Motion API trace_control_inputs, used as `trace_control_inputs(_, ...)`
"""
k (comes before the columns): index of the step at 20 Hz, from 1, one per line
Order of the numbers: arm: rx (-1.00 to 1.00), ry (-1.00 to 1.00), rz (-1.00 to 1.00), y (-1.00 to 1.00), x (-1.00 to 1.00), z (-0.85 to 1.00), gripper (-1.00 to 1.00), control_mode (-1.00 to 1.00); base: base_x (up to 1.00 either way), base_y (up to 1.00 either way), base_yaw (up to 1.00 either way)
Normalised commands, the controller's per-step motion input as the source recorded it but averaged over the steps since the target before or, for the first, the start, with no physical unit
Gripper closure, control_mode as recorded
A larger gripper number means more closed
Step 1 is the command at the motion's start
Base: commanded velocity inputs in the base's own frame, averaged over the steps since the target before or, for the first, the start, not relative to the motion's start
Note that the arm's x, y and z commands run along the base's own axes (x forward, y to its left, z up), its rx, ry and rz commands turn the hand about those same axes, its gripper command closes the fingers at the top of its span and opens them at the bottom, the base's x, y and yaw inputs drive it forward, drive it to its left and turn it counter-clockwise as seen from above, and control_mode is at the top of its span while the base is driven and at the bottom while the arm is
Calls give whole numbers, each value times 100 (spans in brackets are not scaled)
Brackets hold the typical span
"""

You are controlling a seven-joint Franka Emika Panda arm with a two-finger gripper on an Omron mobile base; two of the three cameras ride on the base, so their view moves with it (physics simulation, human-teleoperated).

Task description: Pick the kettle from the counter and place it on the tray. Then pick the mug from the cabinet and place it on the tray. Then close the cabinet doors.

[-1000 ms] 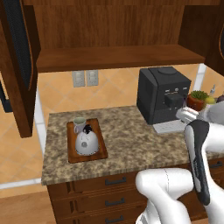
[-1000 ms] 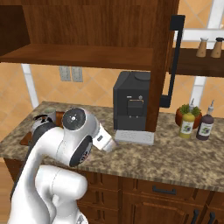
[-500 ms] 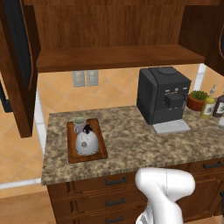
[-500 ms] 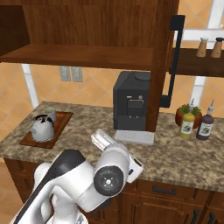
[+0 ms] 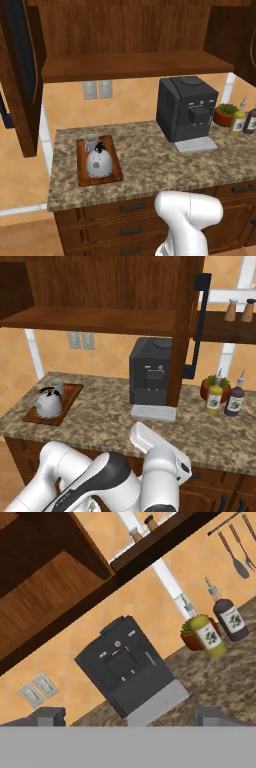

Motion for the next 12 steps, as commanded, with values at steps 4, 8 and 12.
trace_control_inputs(4, 3, -1, 0, -67, 7, -21, -100, -100, 0, 0, 0)
trace_control_inputs(8, 2, 0, 0, -86, 8, 0, -100, -100, 0, 0, 0)
trace_control_inputs(12, 3, 0, 0, -76, 13, 12, -100, -100, 0, 0, 0)
